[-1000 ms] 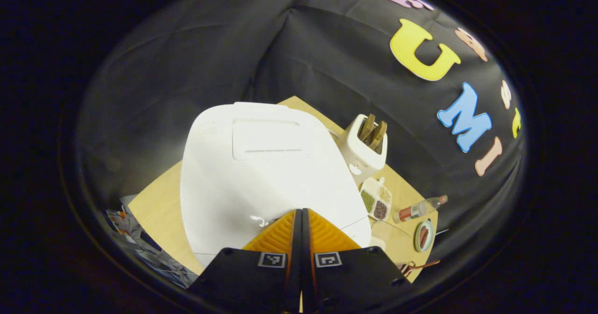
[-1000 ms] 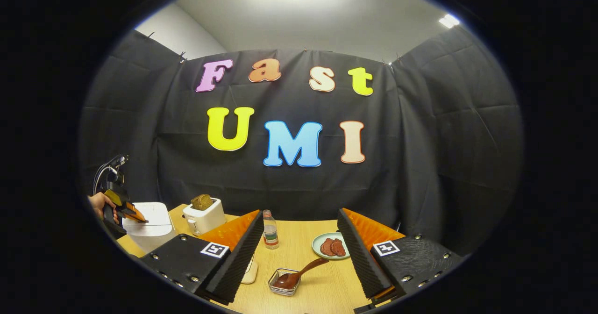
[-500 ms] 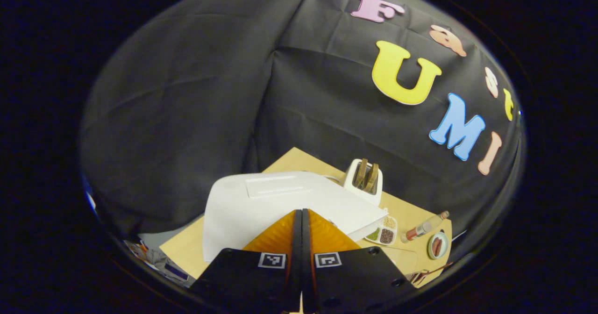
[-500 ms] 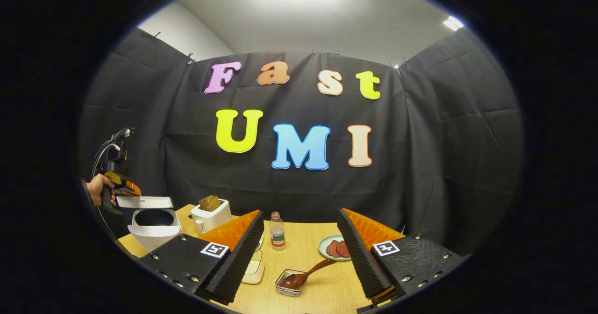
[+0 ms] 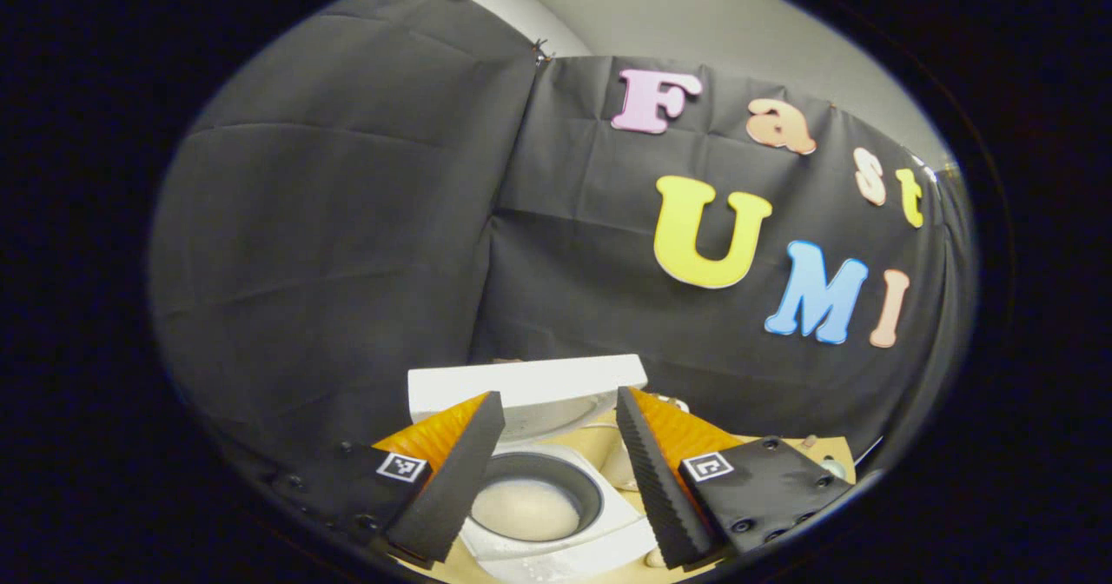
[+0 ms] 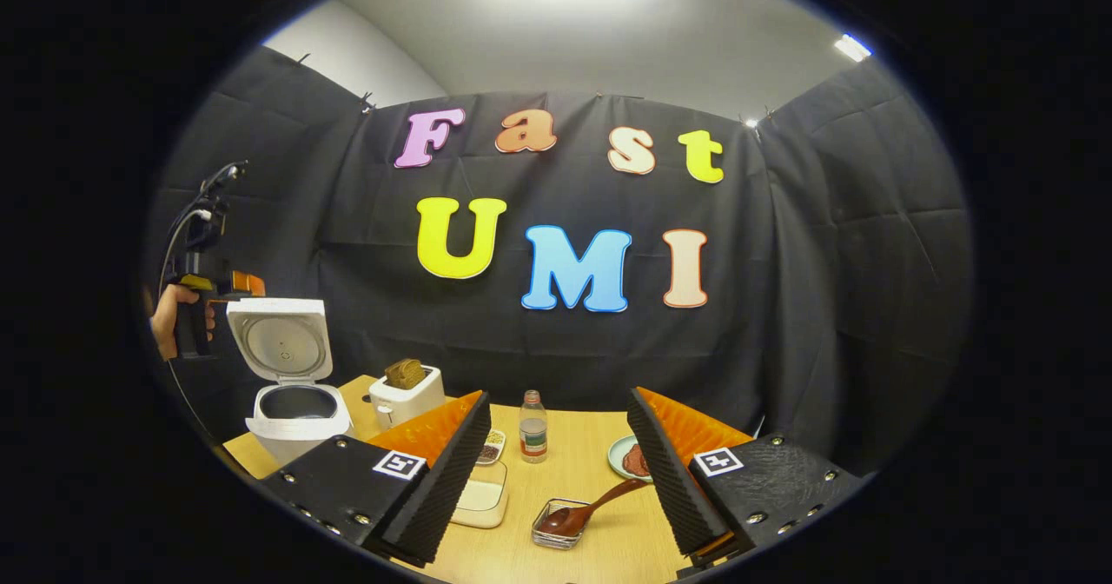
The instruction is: Close the left gripper, press the button to open the rice cooker; take a wooden spoon from the chopstick holder with the right hand, scoop a spoonful of rice and pour it into the rice cooker, then put the wooden spoon back into the chopstick holder.
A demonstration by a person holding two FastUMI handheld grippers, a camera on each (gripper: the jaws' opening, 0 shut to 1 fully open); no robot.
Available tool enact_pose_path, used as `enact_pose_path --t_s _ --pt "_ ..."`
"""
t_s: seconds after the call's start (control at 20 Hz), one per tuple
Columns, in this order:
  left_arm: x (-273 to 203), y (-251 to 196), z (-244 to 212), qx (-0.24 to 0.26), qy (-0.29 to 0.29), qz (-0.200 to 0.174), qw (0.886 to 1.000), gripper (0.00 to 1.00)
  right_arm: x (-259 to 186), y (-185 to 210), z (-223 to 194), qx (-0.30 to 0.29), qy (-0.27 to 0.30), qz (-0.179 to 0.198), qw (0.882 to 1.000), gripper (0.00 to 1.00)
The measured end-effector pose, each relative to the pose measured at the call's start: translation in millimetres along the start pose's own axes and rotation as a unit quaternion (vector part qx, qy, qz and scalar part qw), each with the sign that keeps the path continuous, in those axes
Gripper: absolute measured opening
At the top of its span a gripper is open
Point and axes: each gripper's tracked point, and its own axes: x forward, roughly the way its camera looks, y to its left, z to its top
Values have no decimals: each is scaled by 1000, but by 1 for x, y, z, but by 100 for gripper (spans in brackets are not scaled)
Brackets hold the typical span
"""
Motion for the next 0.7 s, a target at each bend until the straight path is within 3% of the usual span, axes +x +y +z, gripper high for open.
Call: enact_pose_path --t_s 0.35,0.5,0.7 --pt "-54 1 12 -28 -57 -48 997 93 6 37 -10 14 20 21 999 96" --pt "-69 9 5 -18 -77 -44 996 93 13 49 -21 30 34 38 998 96" --pt "-93 9 -21 -8 -80 -51 995 94 28 36 -38 55 56 37 996 96"
